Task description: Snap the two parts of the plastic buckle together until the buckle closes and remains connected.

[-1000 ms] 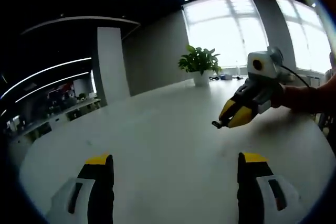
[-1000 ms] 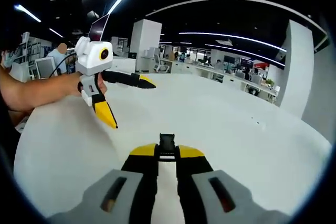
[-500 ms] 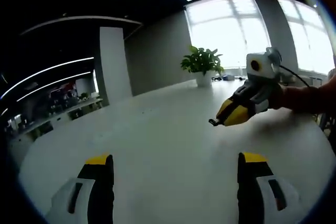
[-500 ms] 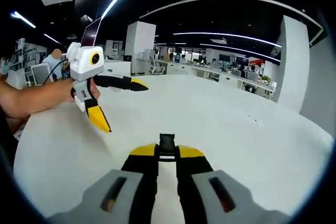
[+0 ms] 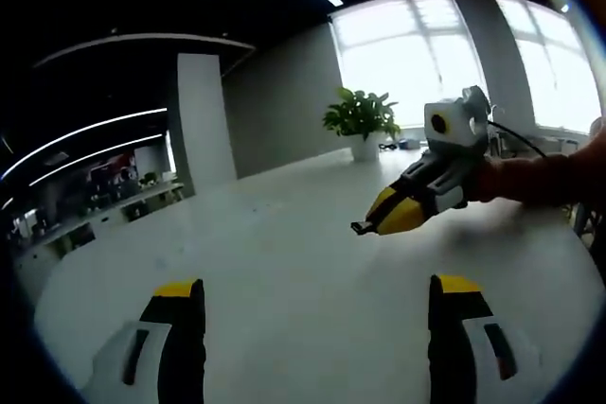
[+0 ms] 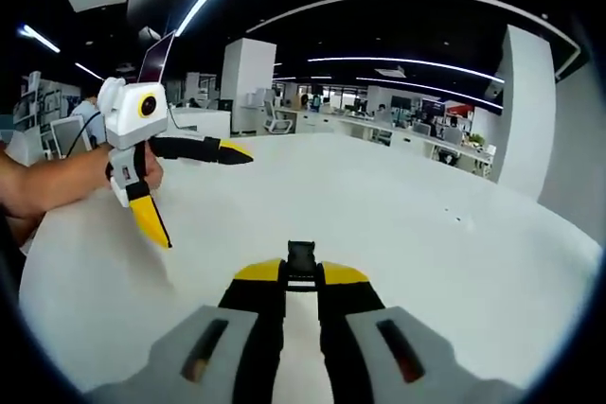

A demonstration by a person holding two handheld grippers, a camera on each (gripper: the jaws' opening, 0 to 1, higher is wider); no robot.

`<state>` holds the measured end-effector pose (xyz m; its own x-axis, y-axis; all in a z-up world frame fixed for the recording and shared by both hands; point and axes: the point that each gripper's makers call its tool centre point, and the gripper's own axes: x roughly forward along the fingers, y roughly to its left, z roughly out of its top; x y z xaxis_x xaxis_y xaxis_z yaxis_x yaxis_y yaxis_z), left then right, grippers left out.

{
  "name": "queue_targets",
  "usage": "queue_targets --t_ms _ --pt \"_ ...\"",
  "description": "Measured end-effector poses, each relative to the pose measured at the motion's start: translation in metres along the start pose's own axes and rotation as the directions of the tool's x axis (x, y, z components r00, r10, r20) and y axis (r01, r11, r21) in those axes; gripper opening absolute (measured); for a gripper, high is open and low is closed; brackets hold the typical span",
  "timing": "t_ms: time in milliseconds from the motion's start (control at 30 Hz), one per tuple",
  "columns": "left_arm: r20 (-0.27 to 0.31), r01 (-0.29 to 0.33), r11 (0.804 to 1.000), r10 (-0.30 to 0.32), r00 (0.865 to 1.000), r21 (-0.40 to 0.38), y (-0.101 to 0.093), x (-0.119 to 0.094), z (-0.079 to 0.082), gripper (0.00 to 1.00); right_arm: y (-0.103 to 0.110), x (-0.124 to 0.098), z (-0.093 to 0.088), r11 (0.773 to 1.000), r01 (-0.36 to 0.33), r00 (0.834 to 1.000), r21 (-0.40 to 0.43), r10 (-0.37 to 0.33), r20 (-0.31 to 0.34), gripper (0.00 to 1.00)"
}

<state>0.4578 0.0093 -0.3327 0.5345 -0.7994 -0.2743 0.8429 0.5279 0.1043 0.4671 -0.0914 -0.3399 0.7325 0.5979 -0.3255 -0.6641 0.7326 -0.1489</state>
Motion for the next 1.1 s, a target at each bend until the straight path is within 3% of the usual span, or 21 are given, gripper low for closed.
queue_targets --t_ms 667,1100 --pt "0.019 0.018 1.0 -0.018 1.0 0.006 -0.008 -0.001 0.004 1.0 -0.007 0.014 0.005 1.0 0.008 1.0 0.011 -0.008 -0.002 0.11" --pt "0.024 0.002 1.0 -0.002 1.0 0.002 0.001 0.0 0.006 1.0 -0.009 0.024 0.009 1.0 0.014 1.0 0.007 -0.014 -0.009 0.11"
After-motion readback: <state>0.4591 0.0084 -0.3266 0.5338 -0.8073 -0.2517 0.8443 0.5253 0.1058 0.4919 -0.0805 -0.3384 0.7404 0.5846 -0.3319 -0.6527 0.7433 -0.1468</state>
